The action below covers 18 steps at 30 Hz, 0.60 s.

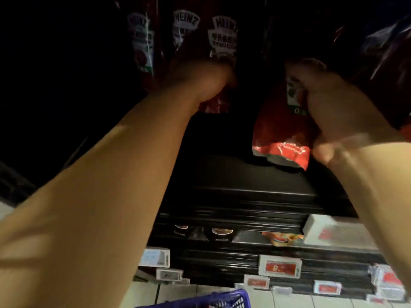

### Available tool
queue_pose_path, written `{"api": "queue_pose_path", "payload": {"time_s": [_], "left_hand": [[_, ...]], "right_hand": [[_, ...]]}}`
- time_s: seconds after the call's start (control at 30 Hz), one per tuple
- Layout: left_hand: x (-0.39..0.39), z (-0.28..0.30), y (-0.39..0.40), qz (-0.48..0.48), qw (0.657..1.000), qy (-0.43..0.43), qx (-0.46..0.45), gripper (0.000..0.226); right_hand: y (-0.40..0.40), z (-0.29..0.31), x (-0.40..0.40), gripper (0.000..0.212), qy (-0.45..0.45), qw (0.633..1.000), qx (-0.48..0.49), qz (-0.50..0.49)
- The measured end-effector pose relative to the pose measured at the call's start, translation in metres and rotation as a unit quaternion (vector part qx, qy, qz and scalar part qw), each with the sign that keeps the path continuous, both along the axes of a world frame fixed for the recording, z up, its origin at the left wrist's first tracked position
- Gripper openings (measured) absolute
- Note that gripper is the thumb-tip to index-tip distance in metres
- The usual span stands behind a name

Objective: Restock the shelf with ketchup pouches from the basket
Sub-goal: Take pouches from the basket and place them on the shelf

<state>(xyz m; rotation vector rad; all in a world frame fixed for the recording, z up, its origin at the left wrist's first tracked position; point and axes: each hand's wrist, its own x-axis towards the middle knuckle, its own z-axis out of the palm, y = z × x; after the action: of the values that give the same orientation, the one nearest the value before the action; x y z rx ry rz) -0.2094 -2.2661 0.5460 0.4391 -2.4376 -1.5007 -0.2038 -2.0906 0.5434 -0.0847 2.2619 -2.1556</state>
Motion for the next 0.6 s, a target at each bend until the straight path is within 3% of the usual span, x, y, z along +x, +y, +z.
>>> {"api": "queue_pose_path", "payload": {"time_s": [0.1,0.2,0.33,0.47,0.6], "left_hand": [[-0.005,-0.010,-0.003,0.013,0.992,0.105,-0.061,0.045],[0.000,-0.022,-0.003,0.000,0.978,0.167,-0.122,0.070],[0.009,-0.032,-0.007,-0.020,0.972,0.201,-0.119,0.074],[0.006,-0.039,-0.009,-0.038,0.974,0.134,-0.179,0.083],[0.003,-0.040,-0.010,0.009,0.974,0.115,-0.196,0.081]], "right_hand": [[0.001,0.000,-0.006,0.030,0.045,0.995,0.088,0.002],[-0.002,-0.003,-0.011,0.031,0.027,0.999,0.042,-0.017],[-0.016,0.000,-0.018,0.042,0.059,0.996,-0.007,-0.059],[-0.036,0.008,-0.032,0.051,0.124,0.985,-0.058,-0.106],[-0.052,-0.007,-0.036,0.027,0.313,0.937,0.004,-0.154]]}}
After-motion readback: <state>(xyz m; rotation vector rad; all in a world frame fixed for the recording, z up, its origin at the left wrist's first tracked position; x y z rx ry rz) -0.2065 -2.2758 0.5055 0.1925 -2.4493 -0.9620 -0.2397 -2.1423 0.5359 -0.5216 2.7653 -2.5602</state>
